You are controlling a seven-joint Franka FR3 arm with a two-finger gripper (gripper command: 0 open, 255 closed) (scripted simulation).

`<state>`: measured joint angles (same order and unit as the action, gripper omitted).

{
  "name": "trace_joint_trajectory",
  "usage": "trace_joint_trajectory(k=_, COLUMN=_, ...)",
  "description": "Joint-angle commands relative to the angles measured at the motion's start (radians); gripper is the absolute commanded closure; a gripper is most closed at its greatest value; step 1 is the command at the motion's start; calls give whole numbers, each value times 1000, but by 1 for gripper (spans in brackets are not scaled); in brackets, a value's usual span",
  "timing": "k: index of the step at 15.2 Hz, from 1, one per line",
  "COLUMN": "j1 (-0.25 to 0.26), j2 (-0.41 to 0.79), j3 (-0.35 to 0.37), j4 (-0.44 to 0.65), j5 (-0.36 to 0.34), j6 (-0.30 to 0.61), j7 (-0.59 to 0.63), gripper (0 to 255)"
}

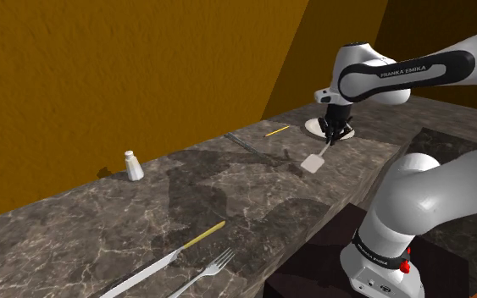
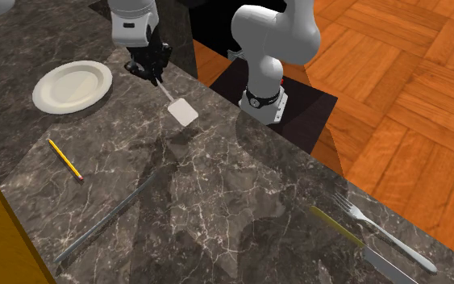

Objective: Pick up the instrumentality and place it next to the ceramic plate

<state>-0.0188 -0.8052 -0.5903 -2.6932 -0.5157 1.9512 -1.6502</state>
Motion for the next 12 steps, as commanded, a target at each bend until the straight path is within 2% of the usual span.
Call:
trace_joint_trajectory(k=1, j1=-24, j2=5, j3=-47, j4=20, j5=-30, j6=-1, j7=-56, gripper=255)
trace_joint_trajectory(k=7, j1=-66, j2=46, j3=-190, j4=104, j5=-98, j6=10, j7=-214, gripper=255)
trace_joint_trajectory(k=12, j1=-61, j2=108, j3=-322, j4=202, j5=-128, j6=29, j7=-344, gripper=255)
